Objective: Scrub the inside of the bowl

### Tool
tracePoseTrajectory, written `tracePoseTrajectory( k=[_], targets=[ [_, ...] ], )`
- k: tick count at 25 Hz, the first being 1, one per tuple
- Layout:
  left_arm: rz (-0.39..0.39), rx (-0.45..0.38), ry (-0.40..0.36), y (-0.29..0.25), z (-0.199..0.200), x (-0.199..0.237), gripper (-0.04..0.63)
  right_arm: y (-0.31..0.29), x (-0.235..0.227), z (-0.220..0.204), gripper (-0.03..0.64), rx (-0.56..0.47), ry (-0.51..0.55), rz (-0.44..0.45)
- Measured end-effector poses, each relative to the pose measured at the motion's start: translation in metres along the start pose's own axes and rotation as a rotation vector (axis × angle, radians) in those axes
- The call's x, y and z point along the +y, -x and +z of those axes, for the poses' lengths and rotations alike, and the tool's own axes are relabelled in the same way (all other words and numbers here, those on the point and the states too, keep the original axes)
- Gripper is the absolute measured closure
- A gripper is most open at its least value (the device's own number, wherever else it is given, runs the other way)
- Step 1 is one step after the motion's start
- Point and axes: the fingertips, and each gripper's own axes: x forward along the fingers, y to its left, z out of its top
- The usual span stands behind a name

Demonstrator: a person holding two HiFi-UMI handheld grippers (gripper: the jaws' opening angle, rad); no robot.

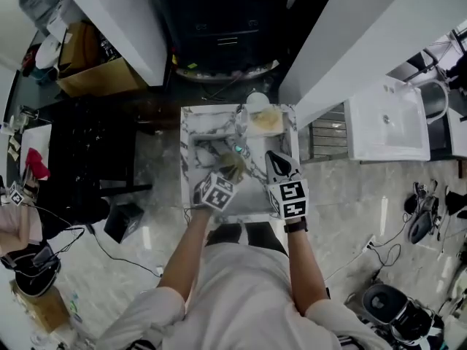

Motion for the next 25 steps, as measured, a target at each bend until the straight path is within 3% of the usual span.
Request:
tracePoseTrajectory(
  k=[6,9,13,18,25],
  targets=[
    [-0.078,0.176,-0.074,-0.064,-0.036,-0.006,0.573,-0.019,-0.037,-0.022,0.615,0.037,-0.053,0.0],
    [-0.127,0.256,-0.11,-0.086,-0.056,-0.012,0.491,-0.024,-0.044,-0.036,0.615,0.066,-0.061,0.013],
    [-0.144,0.308,-0.162,-0.107,-0.068,-0.015,0.479,-0.036,-0.057,-0.046,0.615,0.099,-0.026,0.034],
    [-0.149,0.347,-0.173,-0.128,-0.084,-0.016,0.465,-0.057,-0.063,-0.046,0.615,0.128,0.109,0.081],
    [-0.166,0.411,-0.187,-0.146,-0.106,-0.021,0.463,-0.089,-0.071,-0.048,0.615,0.187,0.396,0.156]
  ],
)
